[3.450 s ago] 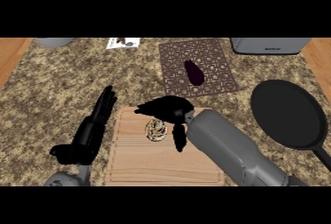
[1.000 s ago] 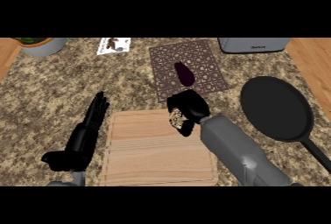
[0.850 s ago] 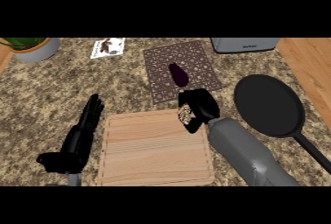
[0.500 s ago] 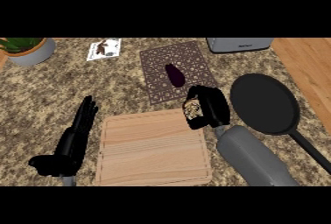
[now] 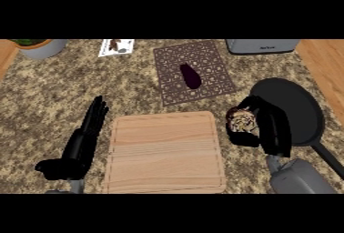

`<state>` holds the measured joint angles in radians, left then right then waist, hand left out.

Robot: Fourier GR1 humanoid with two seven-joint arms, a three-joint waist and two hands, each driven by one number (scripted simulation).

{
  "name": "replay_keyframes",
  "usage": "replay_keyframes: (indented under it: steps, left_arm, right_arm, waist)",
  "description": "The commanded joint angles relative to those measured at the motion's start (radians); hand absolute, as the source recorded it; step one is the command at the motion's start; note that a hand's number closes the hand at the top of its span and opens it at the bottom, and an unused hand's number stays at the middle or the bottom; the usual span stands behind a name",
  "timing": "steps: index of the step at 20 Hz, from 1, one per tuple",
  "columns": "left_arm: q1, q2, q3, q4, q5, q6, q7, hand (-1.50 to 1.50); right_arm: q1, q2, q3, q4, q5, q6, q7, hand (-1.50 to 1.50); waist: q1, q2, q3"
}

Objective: Pick the cupcake from the cutting board and place it in the pan

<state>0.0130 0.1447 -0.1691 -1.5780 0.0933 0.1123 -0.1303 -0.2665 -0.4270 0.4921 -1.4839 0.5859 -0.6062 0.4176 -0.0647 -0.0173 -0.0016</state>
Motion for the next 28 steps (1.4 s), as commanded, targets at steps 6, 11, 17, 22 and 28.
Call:
replay_keyframes:
  steps: [6,11,17,22,28]
  left_arm:
    - [-0.068,-0.021,-0.017,-0.003,-0.013,-0.019,0.056,0.0]
    - [-0.047,-0.013,-0.022,-0.069,-0.02,-0.022,0.088,0.0]
    - [-0.087,-0.027,0.004,0.001,0.001,-0.06,0.056,0.0]
    - [-0.067,-0.016,0.02,0.044,-0.003,-0.086,-0.007,0.0]
    - [-0.089,-0.075,-0.069,0.009,-0.064,-0.038,0.038,0.0]
  right_arm:
    - [0.08,-0.131,-0.254,0.08,-0.041,-0.095,-0.16,1.5]
    - [0.055,-0.14,-0.367,0.26,-0.074,-0.183,-0.317,1.5]
    - [-0.102,-0.092,-0.534,0.559,-0.308,-0.144,-0.663,1.5]
    - [-0.295,-0.105,-0.64,0.855,-0.346,-0.098,-0.841,1.5]
    - [-0.31,-0.16,-0.473,1.047,-0.223,0.201,-0.624,-1.5]
  waist:
    - [0.067,0.02,0.003]
    - [0.076,0.02,0.004]
    - [0.079,0.023,0.004]
    - [0.092,0.026,0.004]
    - [0.13,0.039,0.005]
